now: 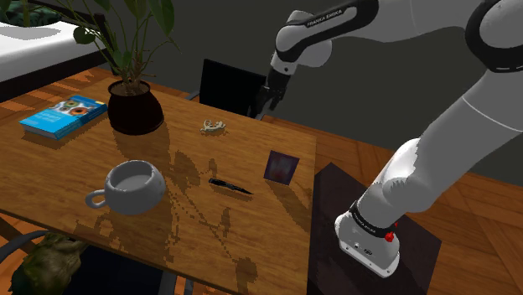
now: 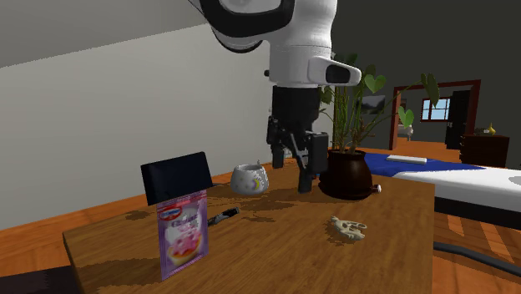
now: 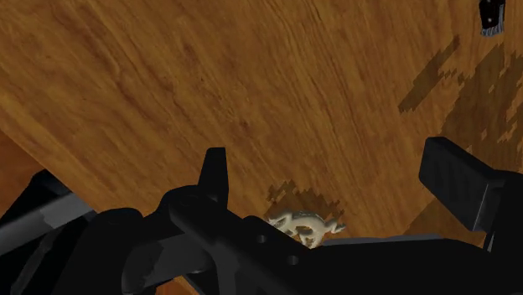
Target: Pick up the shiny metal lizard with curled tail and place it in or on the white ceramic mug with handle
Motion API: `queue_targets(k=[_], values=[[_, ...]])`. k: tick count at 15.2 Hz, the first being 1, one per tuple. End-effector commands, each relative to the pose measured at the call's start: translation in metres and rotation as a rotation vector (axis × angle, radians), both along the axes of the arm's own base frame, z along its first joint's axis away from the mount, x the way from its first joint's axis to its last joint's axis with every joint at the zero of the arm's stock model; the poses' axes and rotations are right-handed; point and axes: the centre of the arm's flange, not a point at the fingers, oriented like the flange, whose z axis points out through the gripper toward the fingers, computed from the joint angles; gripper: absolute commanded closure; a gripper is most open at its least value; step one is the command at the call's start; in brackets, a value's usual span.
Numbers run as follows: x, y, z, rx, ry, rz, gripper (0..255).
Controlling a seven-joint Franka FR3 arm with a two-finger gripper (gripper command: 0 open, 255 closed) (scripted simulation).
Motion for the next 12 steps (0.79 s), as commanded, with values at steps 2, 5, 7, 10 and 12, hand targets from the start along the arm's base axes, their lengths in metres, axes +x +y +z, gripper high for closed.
queue_targets(k=[2, 5, 7, 10, 12], values=[[0.034, 0.003, -0.024, 0.021, -0.018, 0.029, 0], [0.064, 0.008, -0.047, 0.042, -0.035, 0.058, 0], [0.085, 0.012, -0.062, 0.057, -0.047, 0.076, 0], [0.116, 0.019, -0.084, 0.078, -0.064, 0.105, 0], [0.136, 0.024, -0.099, 0.092, -0.075, 0.124, 0]])
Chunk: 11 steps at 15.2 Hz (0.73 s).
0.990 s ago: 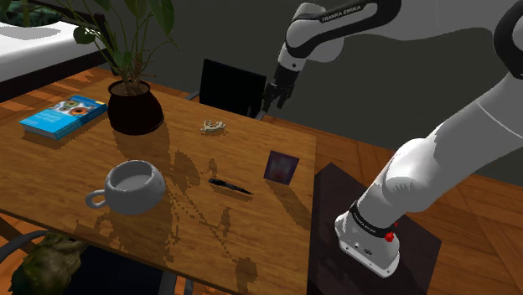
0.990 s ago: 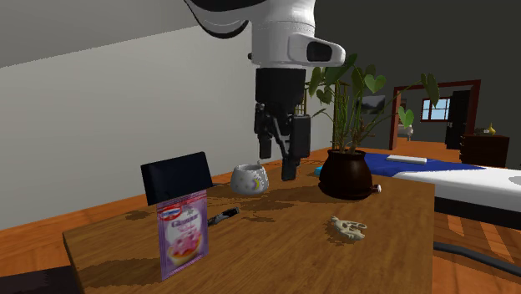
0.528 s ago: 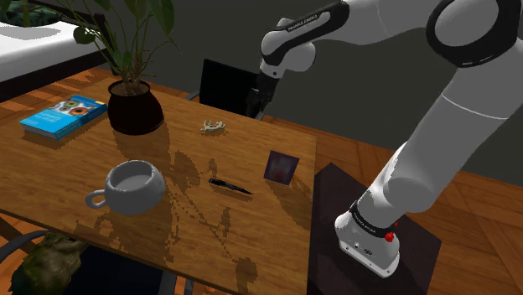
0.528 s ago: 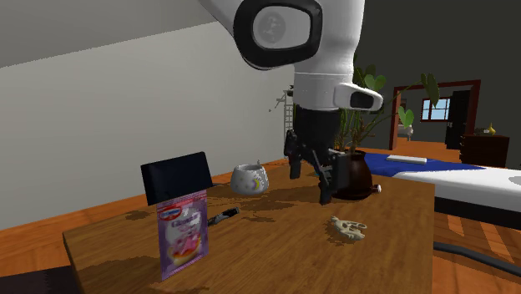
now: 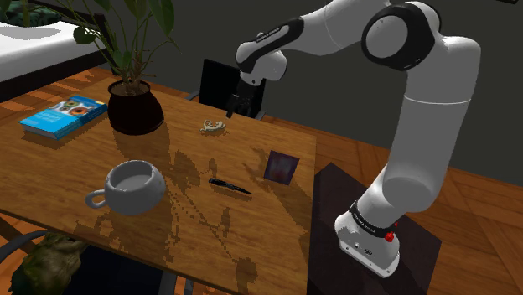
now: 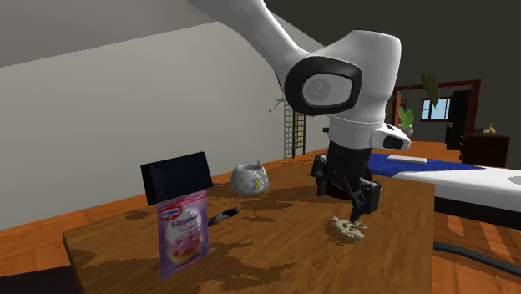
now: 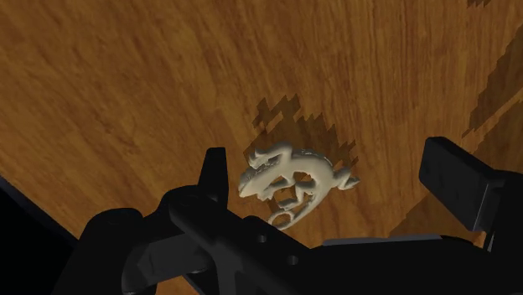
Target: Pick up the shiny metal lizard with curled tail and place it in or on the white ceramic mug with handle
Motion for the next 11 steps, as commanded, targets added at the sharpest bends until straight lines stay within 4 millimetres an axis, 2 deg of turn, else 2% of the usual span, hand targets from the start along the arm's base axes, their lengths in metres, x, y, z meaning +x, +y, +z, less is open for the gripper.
queue_targets(k=[1, 2, 9, 11], values=[[0.019, 0.004, -0.013, 0.015, -0.012, 0.019, 0], [0.019, 0.005, -0.013, 0.015, -0.012, 0.020, 0], [0.022, 0.017, -0.051, 0.015, -0.012, 0.020, 0], [0.022, 0.017, -0.051, 0.015, -0.012, 0.020, 0]])
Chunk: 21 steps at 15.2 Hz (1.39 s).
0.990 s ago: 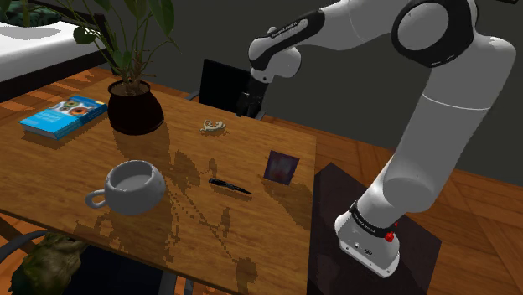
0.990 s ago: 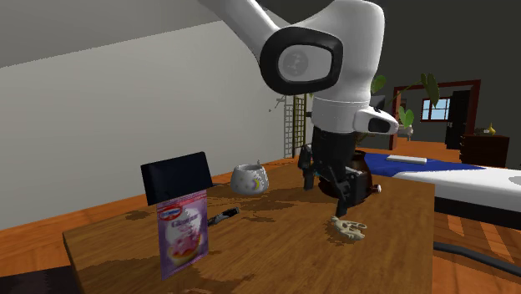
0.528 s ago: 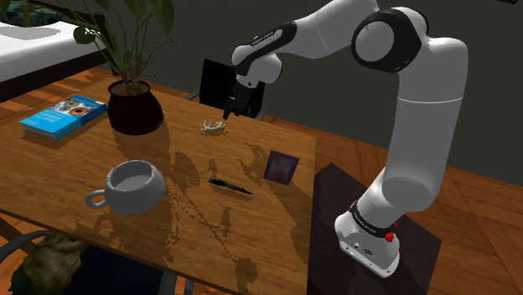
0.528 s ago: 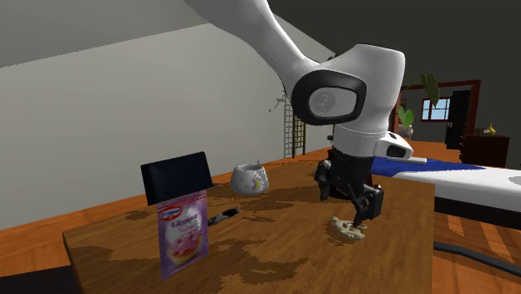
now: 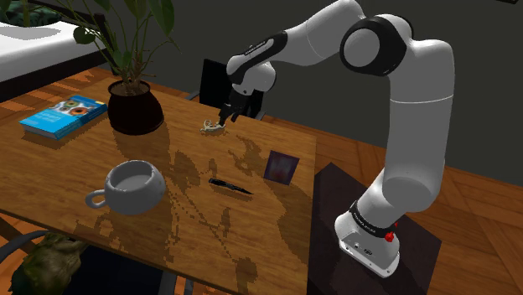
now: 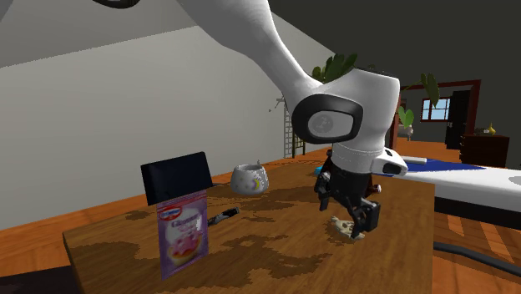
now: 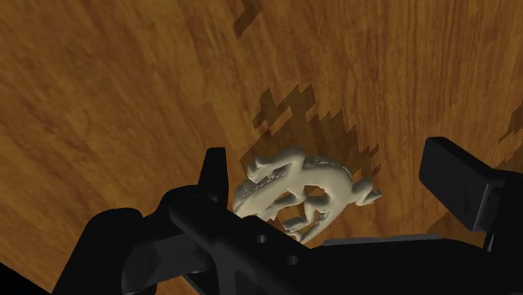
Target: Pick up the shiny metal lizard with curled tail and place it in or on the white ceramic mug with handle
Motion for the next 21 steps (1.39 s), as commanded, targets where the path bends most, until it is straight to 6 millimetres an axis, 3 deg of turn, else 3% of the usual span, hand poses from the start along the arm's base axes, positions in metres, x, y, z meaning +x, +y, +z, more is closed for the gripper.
queue_targets(k=[1, 6, 7, 16, 17, 21], values=[[0.000, 0.000, -0.002, 0.000, 0.000, 0.000, 0], [0.000, 0.000, -0.002, 0.000, 0.000, 0.000, 0], [0.000, 0.000, -0.002, 0.000, 0.000, 0.000, 255], [0.000, 0.000, -0.002, 0.000, 0.000, 0.000, 255], [0.000, 0.000, -0.002, 0.000, 0.000, 0.000, 0], [0.064, 0.061, 0.007, -0.237, 0.045, 0.349, 0]])
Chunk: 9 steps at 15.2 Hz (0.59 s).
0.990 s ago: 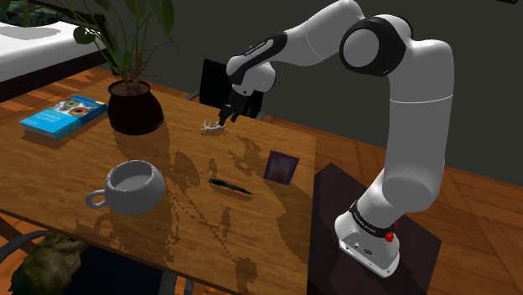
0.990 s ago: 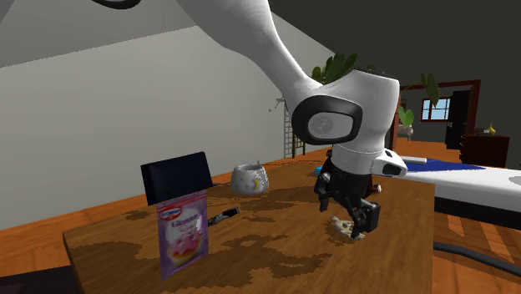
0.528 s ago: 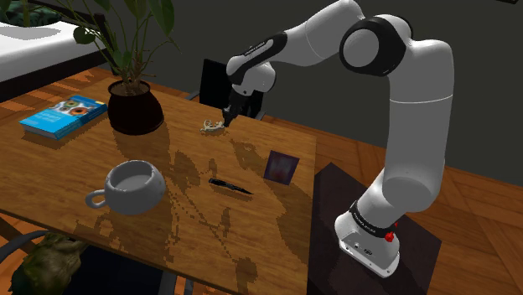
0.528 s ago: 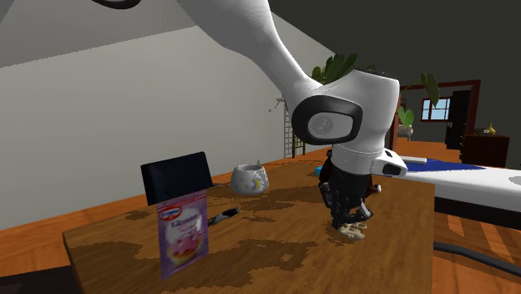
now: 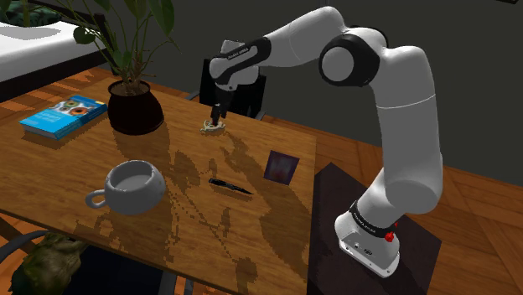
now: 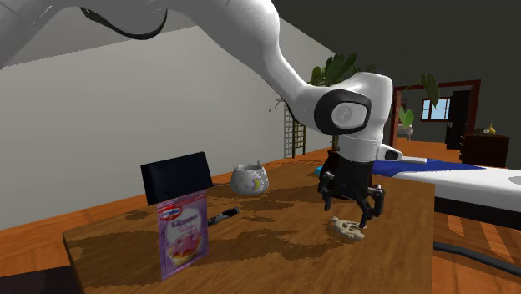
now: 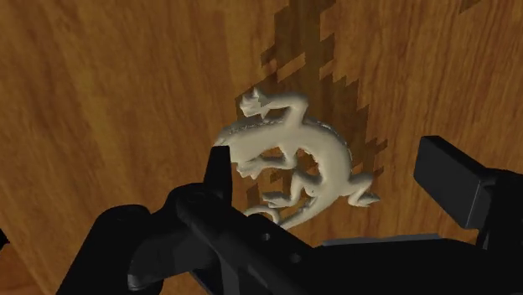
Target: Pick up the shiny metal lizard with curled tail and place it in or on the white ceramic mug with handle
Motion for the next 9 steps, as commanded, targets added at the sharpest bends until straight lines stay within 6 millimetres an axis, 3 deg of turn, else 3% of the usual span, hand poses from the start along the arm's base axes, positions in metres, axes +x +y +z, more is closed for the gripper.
queue_targets(k=[1, 2, 9], values=[[0.028, 0.036, 0.002, -0.131, 0.024, 0.176, 0], [0.036, 0.050, 0.000, -0.173, 0.032, 0.238, 0], [0.034, 0.050, -0.036, -0.173, 0.032, 0.238, 0]])
